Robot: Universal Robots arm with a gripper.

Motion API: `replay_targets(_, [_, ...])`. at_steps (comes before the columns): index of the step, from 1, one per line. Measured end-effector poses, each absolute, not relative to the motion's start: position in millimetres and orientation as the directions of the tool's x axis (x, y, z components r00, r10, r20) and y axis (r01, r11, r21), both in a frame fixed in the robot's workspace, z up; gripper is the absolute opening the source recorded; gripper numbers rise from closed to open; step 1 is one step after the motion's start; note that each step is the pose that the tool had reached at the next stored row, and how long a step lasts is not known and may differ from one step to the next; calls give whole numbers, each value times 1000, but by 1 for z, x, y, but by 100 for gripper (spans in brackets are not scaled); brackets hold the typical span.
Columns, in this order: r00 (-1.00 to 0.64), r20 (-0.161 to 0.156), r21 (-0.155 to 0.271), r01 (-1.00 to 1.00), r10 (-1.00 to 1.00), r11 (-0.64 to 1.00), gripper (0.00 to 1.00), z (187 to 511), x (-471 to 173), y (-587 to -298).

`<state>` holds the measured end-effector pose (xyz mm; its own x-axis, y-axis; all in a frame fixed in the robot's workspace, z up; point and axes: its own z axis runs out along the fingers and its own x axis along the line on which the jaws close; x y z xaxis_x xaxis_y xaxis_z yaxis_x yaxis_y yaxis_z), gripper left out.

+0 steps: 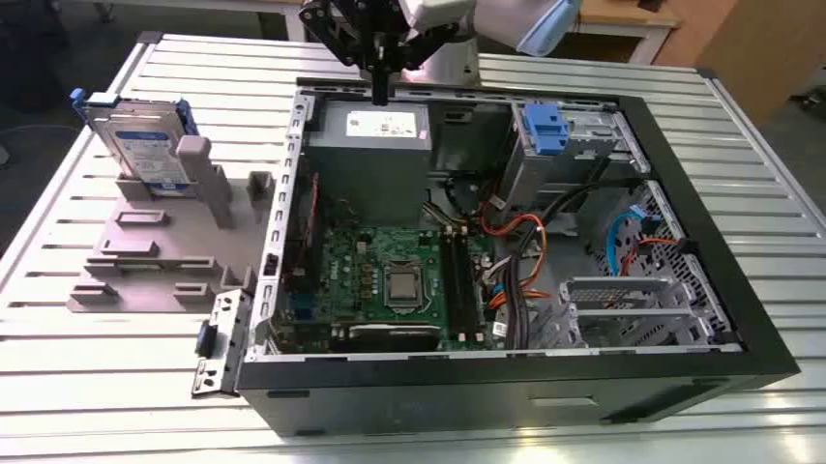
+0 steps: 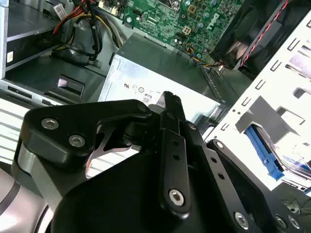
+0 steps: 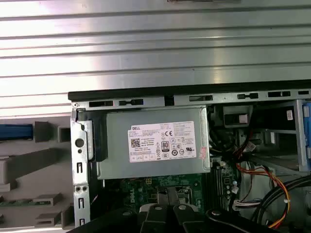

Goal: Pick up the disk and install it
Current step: 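Reach for the disk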

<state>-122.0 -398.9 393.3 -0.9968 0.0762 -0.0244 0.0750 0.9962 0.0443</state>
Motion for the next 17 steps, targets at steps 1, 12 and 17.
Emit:
replay_targets(1, [-997, -24, 44, 75, 76, 996, 11, 393, -122, -399])
replay_targets(12, [-997, -24, 44, 75, 76, 996, 11, 393, -124, -399])
replay_targets(17, [-997, -24, 44, 75, 76, 996, 11, 393, -129, -399])
